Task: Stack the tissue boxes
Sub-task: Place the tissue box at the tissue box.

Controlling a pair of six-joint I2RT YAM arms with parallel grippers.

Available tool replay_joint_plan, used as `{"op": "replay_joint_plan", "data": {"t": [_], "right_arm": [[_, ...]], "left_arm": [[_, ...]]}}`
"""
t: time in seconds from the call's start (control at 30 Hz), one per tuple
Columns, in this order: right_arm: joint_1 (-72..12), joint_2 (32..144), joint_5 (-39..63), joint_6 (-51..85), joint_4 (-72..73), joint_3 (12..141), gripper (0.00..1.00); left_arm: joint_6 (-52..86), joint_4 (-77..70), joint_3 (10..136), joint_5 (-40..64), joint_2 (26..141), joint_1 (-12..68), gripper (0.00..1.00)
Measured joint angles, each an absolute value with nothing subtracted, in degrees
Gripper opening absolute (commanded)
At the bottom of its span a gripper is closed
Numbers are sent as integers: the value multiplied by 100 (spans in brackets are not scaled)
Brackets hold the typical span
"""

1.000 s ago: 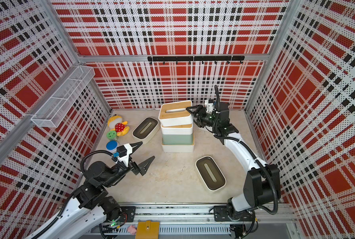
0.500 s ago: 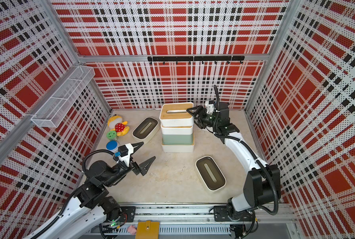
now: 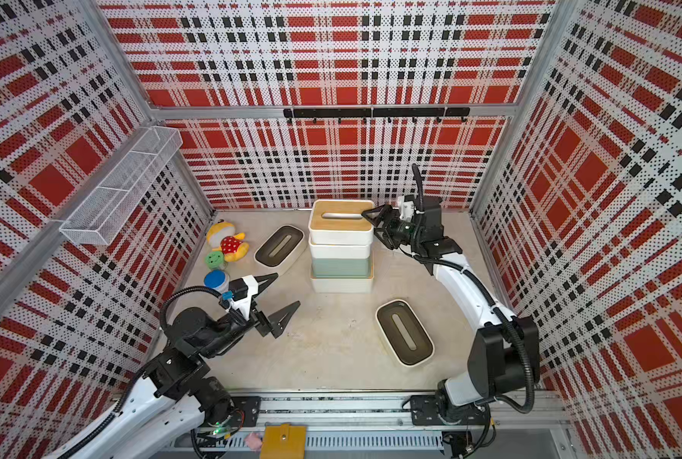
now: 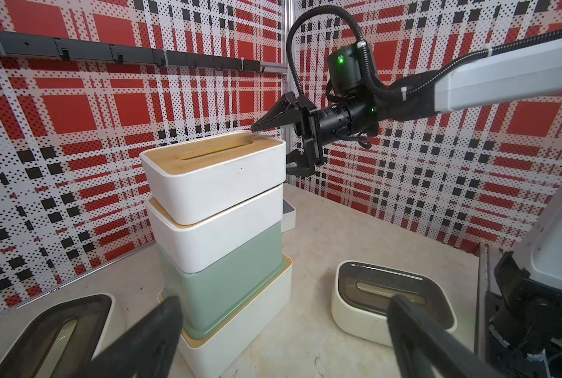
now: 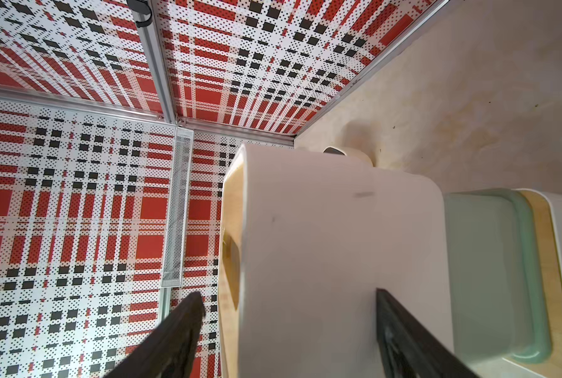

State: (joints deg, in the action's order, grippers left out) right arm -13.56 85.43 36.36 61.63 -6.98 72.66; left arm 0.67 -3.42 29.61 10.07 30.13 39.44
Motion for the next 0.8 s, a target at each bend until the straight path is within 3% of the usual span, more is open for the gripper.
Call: {"op": "replay_joint_plan", "data": {"t": [0.03, 0.6, 0.8], "right_arm": [[-1350, 8543, 3634, 6134, -727, 7271, 89], [-1210, 8475, 3511, 5741, -1100, 7675, 98], [-1140, 8313, 3435, 5382, -1470, 7826, 100]], "left_arm": [[75, -342, 2961, 1007, 3013, 3944, 99], [156, -220, 2998, 491, 2764, 3863, 99], [633, 23, 3625, 401, 3214, 3575, 99]]}}
